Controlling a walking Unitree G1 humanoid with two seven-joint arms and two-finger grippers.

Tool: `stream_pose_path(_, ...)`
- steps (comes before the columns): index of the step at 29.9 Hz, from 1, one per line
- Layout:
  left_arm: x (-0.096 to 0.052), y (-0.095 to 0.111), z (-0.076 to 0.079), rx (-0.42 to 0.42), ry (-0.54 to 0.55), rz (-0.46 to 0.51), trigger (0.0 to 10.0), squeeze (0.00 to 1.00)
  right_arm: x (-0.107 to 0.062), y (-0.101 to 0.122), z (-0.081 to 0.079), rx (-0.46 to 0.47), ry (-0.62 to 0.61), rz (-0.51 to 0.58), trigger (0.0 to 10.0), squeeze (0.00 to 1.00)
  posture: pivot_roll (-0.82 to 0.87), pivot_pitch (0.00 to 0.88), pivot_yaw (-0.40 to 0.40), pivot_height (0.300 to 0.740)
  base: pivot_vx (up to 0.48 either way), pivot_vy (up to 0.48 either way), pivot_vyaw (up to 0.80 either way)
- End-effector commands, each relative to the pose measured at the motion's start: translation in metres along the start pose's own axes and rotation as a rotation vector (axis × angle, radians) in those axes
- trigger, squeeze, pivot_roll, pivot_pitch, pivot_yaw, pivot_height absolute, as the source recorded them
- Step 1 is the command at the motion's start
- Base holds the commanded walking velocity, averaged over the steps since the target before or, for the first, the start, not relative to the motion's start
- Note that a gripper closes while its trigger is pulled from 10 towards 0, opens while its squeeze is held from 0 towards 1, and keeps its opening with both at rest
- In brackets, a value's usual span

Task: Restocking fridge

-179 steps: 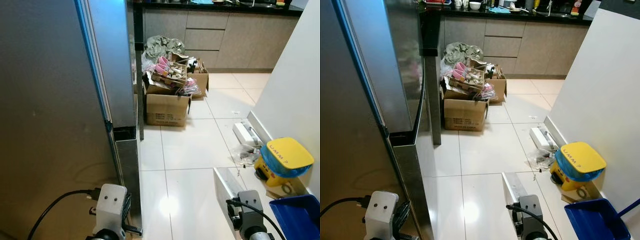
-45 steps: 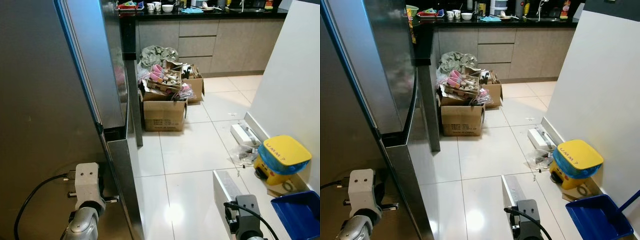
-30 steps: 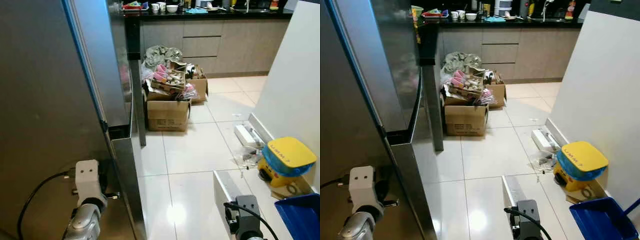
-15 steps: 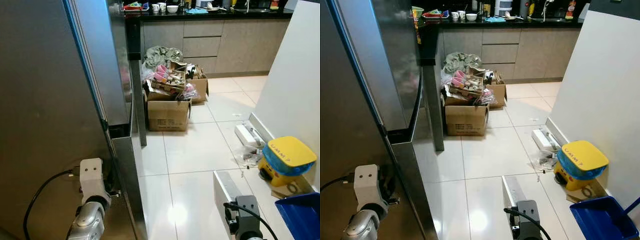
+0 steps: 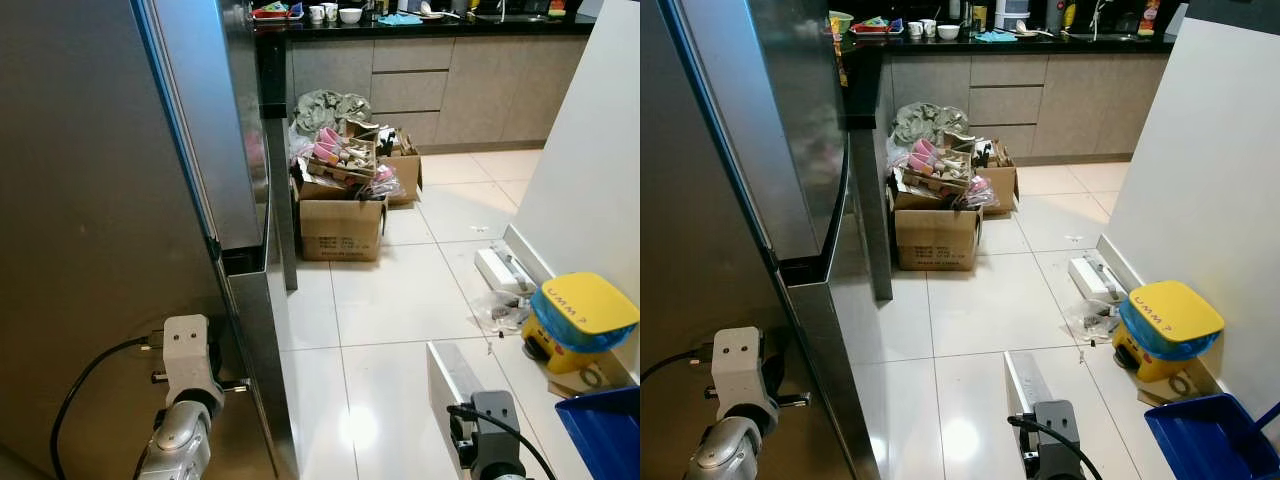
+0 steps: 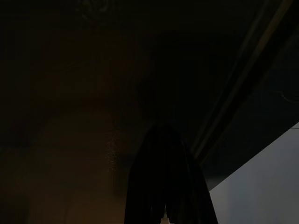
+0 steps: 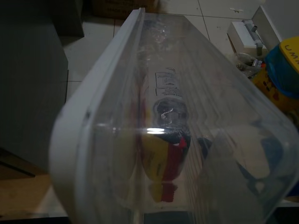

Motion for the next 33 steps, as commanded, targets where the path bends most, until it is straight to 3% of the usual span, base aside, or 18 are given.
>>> stream_pose_path(1,0.005,0.013,0.006,0.001,-0.013,0.047,10.0,0.0,-0.001,0.001,0.0,0.002,-0.006,0.013,10.0,0.0,-0.09,0.062,-0.001,0.74,0.0,0.0,0.0)
stream_pose_path(10,0.011,0.02,0.021,-0.013,-0.059,0.065,10.0,0.0,0.003,0.003,0.001,-0.007,0.003,0.008,10.0,0.0,-0.07,0.042,-0.008,0.74,0.0,0.0,0.0)
stream_pose_path(11,0.012,0.022,0.021,-0.014,-0.058,0.07,10.0,1.0,0.004,0.004,0.0,-0.01,0.008,0.008,10.0,0.0,-0.07,0.033,-0.012,0.74,0.0,0.0,0.0)
stream_pose_path(32,0.014,0.023,0.023,0.0,-0.063,0.074,10.0,1.0,0.005,0.002,-0.006,-0.005,0.02,0.005,10.0,0.0,-0.07,0.028,-0.006,0.74,0.0,0.0,0.0)
stream_pose_path(33,0.014,0.023,0.021,0.009,-0.052,0.073,10.0,0.0,0.005,0.002,-0.005,-0.005,0.018,0.006,10.0,0.0,-0.07,0.028,-0.006,0.74,0.0,0.0,0.0)
Point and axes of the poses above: a point about 5 cm out from each wrist's last joint towards the gripper, its own x axis pointing out of the wrist towards the gripper, its own y axis along the axis of the wrist's last joint, z = x × y, the point moved 4 cm from there along x, pointing out of the wrist towards the gripper, and after that the axes turned 2 degrees about x, right-handed, at the moved point
